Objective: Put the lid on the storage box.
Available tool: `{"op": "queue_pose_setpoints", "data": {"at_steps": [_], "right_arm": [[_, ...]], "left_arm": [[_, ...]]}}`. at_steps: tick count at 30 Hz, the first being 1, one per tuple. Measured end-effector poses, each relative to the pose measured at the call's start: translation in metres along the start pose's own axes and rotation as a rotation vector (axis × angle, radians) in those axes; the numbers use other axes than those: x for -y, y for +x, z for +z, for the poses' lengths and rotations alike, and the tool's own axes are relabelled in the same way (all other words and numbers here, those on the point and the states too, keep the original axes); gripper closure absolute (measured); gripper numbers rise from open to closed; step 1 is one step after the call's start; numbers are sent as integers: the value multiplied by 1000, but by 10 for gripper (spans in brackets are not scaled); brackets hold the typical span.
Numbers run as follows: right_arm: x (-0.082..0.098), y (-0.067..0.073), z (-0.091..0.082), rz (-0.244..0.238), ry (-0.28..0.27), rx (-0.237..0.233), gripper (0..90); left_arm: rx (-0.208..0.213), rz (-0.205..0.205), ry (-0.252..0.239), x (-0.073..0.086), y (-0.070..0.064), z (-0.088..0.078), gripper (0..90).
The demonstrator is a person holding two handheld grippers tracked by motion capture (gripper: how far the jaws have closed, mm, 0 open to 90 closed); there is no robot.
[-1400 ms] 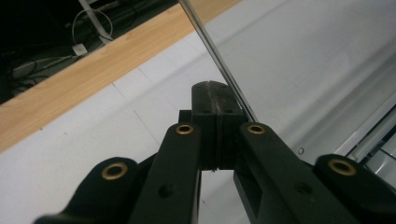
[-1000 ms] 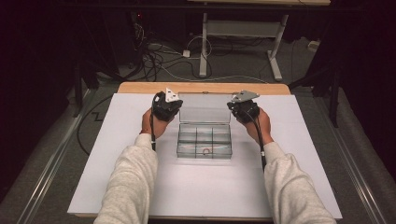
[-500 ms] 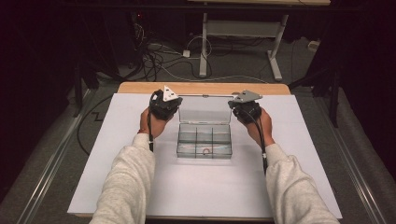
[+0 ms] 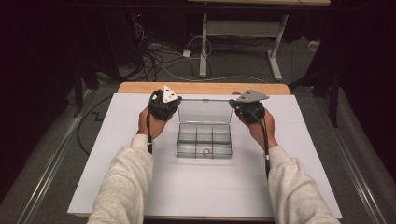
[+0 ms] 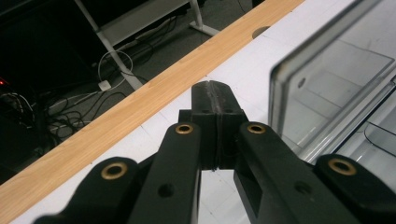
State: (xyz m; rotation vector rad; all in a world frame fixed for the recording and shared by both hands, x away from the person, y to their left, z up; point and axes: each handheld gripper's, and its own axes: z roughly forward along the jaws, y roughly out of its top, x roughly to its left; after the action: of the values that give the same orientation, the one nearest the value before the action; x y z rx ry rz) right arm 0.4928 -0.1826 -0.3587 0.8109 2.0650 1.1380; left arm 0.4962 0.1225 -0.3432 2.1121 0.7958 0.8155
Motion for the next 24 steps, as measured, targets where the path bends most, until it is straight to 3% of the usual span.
{"op": "queue_pose_setpoints", "data": {"at_steps": [6,13,24], "right_arm": [[1,5,-4,-16,-12,10,900],[6,9,-7,6,-21,9,900],[9,17,-15,0,-47,30,900]], "left_arm": [[-2,7,-7,1,-4,-4,874],[-8,4,-21,4,-8,-7,874],[-23,11,-35,7,-15,-15,874]]}}
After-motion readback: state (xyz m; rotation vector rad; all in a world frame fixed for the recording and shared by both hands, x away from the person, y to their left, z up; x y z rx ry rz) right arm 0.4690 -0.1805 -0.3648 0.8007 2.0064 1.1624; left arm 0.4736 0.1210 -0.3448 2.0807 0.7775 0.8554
